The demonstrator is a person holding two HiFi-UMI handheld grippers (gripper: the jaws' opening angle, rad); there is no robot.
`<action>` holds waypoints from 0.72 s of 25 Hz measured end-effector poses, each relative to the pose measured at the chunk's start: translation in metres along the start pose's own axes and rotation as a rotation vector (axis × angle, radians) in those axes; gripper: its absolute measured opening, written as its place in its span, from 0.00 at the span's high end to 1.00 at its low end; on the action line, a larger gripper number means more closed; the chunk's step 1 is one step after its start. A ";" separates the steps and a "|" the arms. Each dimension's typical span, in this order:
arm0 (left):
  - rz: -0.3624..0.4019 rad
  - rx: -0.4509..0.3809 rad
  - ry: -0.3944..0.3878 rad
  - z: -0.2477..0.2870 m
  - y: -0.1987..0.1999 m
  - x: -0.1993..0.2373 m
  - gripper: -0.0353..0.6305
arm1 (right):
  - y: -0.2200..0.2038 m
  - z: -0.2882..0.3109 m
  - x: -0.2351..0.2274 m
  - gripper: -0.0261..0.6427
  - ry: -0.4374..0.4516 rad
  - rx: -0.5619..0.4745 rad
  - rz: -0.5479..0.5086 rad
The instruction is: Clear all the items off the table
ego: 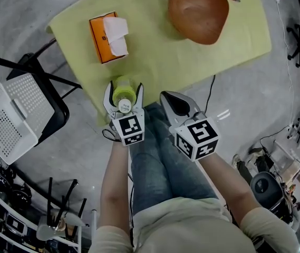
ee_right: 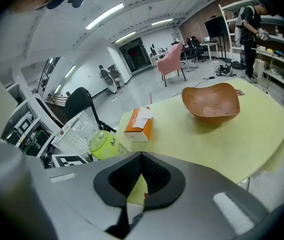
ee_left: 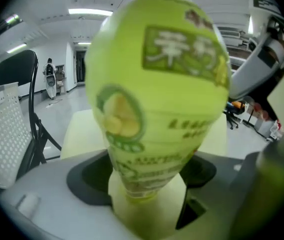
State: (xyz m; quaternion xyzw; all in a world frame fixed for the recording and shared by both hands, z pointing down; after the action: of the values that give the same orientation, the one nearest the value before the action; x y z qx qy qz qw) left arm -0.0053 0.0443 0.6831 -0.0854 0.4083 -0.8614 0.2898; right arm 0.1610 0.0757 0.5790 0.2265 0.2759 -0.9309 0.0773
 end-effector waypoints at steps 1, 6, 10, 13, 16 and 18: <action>0.004 -0.001 0.013 0.002 -0.001 0.000 0.36 | -0.001 0.000 -0.001 0.96 0.000 0.003 0.000; 0.021 0.008 0.044 0.004 -0.002 0.001 0.48 | -0.003 0.001 -0.002 0.96 0.005 0.012 -0.002; 0.032 0.014 0.021 0.004 -0.003 0.001 0.51 | -0.003 0.001 -0.001 0.96 0.002 0.008 0.001; 0.044 0.022 -0.003 0.000 -0.001 0.001 0.52 | 0.000 -0.003 0.003 0.96 0.005 -0.003 0.001; 0.050 0.020 -0.011 -0.008 0.005 0.001 0.52 | 0.004 -0.010 0.007 0.96 0.008 -0.018 -0.006; 0.039 0.007 -0.017 -0.014 0.012 0.000 0.52 | 0.007 -0.016 0.011 0.96 0.008 -0.027 -0.011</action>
State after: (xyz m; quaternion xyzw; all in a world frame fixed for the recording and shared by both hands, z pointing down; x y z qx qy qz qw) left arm -0.0059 0.0473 0.6653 -0.0838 0.4043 -0.8564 0.3101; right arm 0.1593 0.0784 0.5584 0.2278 0.2901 -0.9265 0.0744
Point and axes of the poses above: the fingertips, and each gripper's own axes: z forward along the fingers, x to its left, y out of its top, the point moved 10 cm from there along -z, backward along the fingers, and after that the axes turned 10 degrees about z, right-handed, at the moved point
